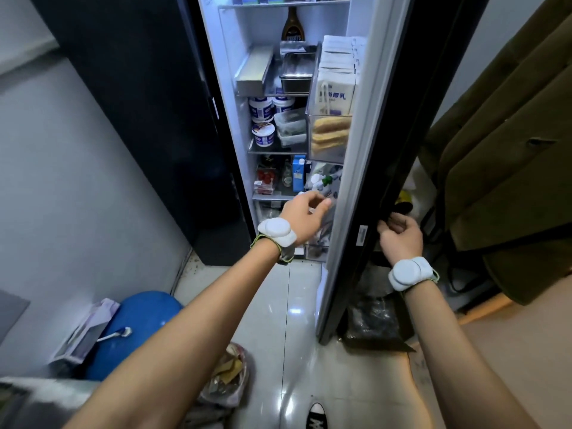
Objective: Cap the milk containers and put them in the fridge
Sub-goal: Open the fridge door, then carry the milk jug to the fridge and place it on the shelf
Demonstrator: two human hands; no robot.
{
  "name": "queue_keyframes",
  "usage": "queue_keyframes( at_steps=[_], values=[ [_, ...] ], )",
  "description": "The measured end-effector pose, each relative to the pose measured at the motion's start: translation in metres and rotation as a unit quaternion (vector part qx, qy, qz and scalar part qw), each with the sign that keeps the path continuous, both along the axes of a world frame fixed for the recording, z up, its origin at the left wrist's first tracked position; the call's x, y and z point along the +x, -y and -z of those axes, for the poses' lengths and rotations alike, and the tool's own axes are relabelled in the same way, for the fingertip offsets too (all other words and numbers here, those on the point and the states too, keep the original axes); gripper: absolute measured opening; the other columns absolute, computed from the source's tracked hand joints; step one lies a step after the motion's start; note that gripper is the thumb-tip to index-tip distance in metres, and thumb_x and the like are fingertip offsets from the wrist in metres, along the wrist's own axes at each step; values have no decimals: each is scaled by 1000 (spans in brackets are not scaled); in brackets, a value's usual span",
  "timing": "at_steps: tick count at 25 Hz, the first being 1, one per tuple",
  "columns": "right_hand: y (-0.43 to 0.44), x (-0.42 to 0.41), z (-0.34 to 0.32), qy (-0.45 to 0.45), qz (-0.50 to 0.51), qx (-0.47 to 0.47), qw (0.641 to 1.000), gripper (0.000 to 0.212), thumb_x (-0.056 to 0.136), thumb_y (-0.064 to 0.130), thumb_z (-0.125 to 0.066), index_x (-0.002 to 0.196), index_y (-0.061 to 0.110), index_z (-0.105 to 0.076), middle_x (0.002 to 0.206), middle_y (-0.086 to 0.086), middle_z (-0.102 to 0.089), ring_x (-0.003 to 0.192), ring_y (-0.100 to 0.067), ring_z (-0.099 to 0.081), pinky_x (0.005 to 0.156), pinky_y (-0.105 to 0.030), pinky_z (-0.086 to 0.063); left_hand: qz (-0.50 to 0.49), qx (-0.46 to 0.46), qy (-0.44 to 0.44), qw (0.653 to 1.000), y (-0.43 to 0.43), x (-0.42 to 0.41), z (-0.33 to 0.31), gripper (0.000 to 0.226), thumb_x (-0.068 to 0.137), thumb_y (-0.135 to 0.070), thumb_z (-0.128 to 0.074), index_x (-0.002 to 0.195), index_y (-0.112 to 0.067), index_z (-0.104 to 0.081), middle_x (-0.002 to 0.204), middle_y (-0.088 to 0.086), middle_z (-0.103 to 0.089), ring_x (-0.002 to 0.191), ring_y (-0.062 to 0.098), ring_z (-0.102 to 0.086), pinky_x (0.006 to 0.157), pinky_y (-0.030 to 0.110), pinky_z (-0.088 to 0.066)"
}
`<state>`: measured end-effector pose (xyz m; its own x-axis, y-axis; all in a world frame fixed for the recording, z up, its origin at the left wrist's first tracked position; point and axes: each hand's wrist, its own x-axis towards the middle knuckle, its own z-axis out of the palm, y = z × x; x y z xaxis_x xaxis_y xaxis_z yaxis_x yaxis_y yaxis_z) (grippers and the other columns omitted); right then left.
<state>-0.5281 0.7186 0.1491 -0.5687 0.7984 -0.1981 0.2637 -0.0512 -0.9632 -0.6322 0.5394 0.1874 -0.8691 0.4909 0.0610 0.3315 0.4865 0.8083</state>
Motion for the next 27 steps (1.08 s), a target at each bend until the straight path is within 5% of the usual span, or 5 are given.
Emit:
queue_keyframes(
  at_steps=[4, 16, 20, 24, 27],
  values=[
    [20, 14, 12, 58, 15, -46, 997, 31, 86, 20, -70, 115, 13, -61, 115, -14, -75, 114, -38, -68, 104, -53, -52, -41, -2, -27, 999, 34, 23, 5, 19, 95, -37, -57, 99, -22, -68, 90, -8, -73, 81, 10, -69, 75, 27, -53],
    [242, 69, 5, 59, -240, -59, 967, 20, 93, 11, -67, 113, 5, -66, 78, -9, -66, 78, -28, -66, 85, -45, -58, -258, 39, 3, 966, 288, 179, 33, 8, 92, -33, -58, 86, -30, -62, 78, -5, -73, 66, 9, -73, 64, 27, -55],
    [344, 96, 2, 49, -353, -93, 930, 20, 96, 4, -62, 115, 8, -60, 86, -11, -64, 67, -19, -61, 62, -28, -49, -361, 27, -4, 932, 377, 243, 43, 7, 93, -28, -61, 89, -23, -64, 82, -1, -73, 69, 16, -73, 69, 28, -56],
    [434, 118, 6, 69, -465, -70, 880, 22, 93, 5, -65, 116, 2, -64, 92, -12, -69, 82, -24, -68, 76, -34, -58, -463, 19, 18, 886, 456, 301, 51, 9, 92, -27, -63, 93, -18, -63, 88, 3, -72, 78, 24, -73, 74, 35, -58],
    [493, 126, 14, 87, -551, -61, 828, 16, 90, 4, -66, 106, 8, -63, 86, -13, -68, 75, -26, -65, 61, -29, -50, -534, 0, 23, 845, 502, 338, 60, 14, 91, -30, -65, 95, -17, -63, 87, 1, -71, 80, 23, -71, 77, 33, -57]
  ],
)
